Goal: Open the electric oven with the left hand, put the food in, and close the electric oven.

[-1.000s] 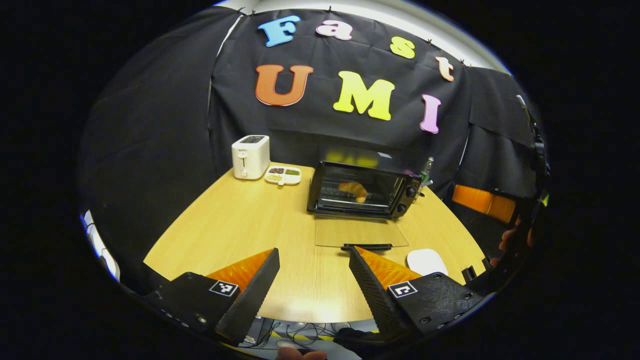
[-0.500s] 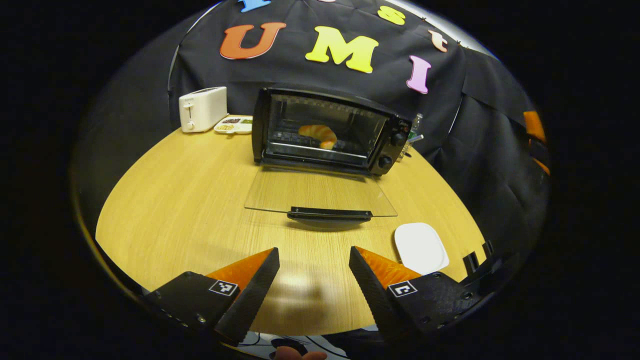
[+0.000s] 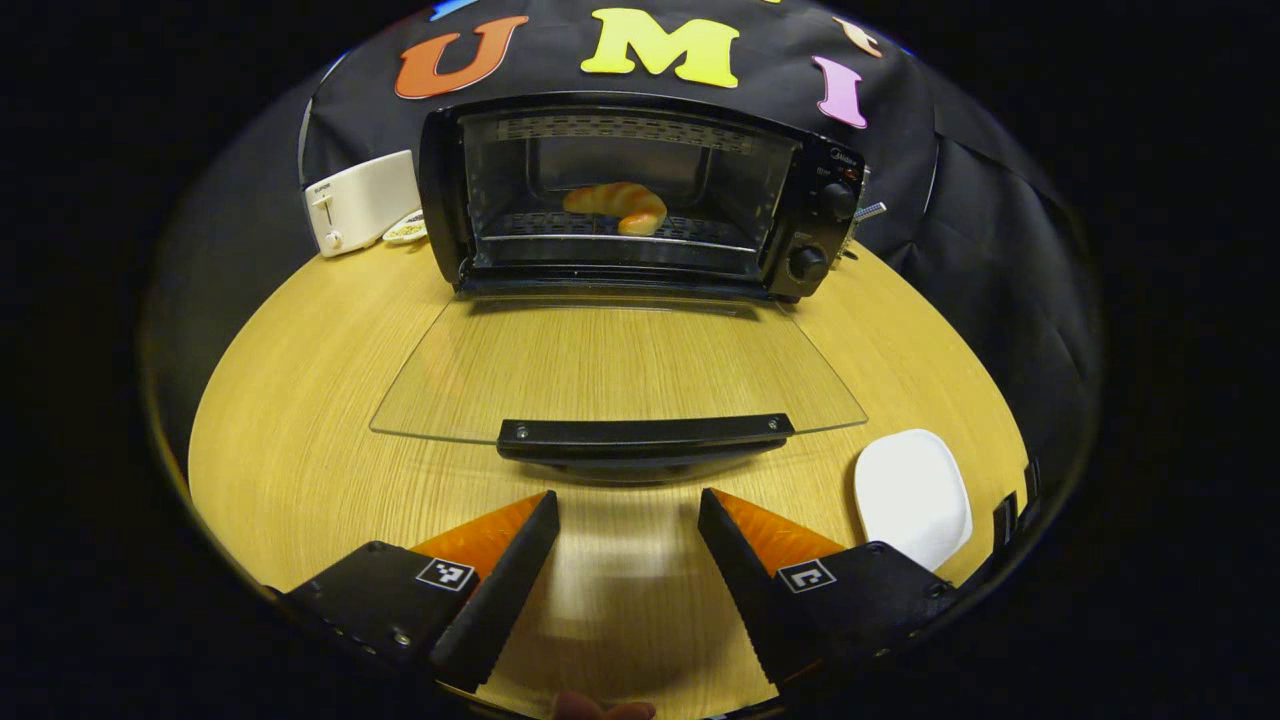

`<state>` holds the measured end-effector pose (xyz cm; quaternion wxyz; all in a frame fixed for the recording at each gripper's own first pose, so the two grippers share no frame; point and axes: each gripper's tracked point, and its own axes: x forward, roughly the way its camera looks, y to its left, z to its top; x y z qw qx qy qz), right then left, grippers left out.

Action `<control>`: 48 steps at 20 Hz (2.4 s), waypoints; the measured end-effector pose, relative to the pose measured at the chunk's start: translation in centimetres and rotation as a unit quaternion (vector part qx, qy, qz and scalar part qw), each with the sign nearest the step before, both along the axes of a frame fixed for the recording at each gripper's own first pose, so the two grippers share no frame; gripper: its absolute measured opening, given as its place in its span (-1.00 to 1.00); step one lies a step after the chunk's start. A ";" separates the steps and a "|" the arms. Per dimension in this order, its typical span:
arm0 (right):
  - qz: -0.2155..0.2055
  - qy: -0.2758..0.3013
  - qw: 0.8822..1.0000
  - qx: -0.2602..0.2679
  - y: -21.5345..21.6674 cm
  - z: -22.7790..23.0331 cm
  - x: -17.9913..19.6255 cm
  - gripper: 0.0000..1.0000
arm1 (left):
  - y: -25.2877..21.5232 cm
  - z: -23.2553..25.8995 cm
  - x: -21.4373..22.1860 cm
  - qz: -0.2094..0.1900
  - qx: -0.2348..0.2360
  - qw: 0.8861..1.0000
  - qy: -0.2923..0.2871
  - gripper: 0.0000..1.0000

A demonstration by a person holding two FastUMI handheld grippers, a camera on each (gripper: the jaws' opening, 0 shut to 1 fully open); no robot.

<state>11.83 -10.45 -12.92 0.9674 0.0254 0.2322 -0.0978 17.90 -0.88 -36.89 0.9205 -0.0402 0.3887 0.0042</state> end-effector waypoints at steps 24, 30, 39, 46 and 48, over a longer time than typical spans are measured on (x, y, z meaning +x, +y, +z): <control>0.080 -0.113 0.990 0.012 -0.2 7.7 5.0 0.93 | 2.0 30.3 4.6 0.012 0.023 0.955 -0.295 0.93; 0.082 -0.172 0.982 -0.013 3.3 12.9 -2.8 0.94 | 4.2 39.1 -6.7 0.030 0.023 0.933 -0.359 0.92; 0.121 -0.193 0.974 -0.021 10.9 12.6 -14.1 0.94 | 4.7 40.8 -21.8 0.059 0.007 0.922 -0.384 0.86; 0.157 -0.183 0.970 -0.013 14.3 10.7 -17.1 0.94 | 5.0 38.8 -26.2 0.087 0.002 0.923 -0.374 0.86; 0.160 -0.193 0.968 -0.012 14.8 11.0 -17.4 0.94 | 4.7 38.6 -26.6 0.084 0.003 0.922 -0.377 0.87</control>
